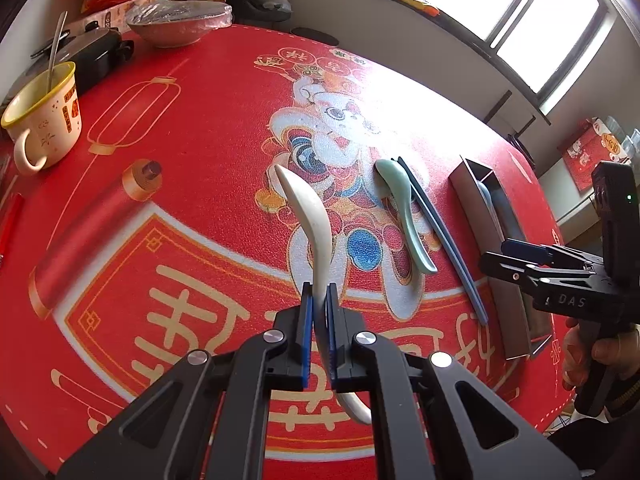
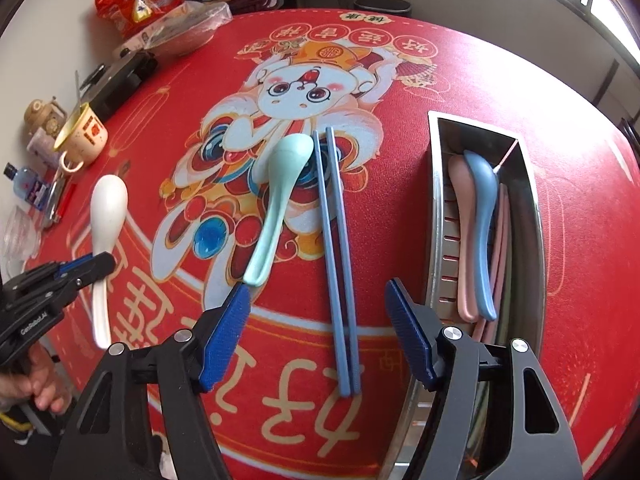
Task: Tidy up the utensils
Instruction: 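Hold the white spoon with the left tool while the right tool grasps the blue chopsticks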
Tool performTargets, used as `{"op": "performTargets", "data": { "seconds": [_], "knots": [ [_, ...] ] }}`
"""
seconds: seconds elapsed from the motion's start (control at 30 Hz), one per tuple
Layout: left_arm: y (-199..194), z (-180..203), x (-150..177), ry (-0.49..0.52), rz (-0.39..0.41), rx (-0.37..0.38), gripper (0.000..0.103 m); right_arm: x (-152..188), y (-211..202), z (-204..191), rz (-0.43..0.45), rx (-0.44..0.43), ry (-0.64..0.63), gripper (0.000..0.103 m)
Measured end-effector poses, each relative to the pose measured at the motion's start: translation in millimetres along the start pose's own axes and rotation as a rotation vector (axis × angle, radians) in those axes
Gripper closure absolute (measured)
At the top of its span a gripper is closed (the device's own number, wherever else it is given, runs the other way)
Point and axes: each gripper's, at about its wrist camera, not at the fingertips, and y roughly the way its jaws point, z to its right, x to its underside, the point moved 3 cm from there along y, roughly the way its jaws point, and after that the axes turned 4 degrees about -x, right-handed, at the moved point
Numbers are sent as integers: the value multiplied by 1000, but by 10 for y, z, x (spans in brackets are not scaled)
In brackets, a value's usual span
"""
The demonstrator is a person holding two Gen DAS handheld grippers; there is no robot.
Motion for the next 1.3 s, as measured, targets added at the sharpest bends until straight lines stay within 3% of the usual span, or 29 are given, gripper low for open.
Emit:
{"op": "performTargets", "data": {
  "seconds": [0.1, 0.17, 0.27, 0.8, 1.3],
  "knots": [
    [10, -11, 8, -2, -4, 4, 97, 0, 78, 11, -27, 5, 2, 54],
    [18, -21, 13, -6, -6, 6, 97, -7, 133, 23, -48, 18, 2, 73],
    [20, -38, 22, -13, -8, 8, 97, -33, 195, 31, -66, 21, 3, 84],
    [-13, -90, 56, -32, -7, -1, 97, -196, 525, 47, -107, 45, 2, 96],
    [-9, -36, 89, -19, -16, -6, 97, -271, 596, 33, -83, 57, -26, 96]
  ]
}}
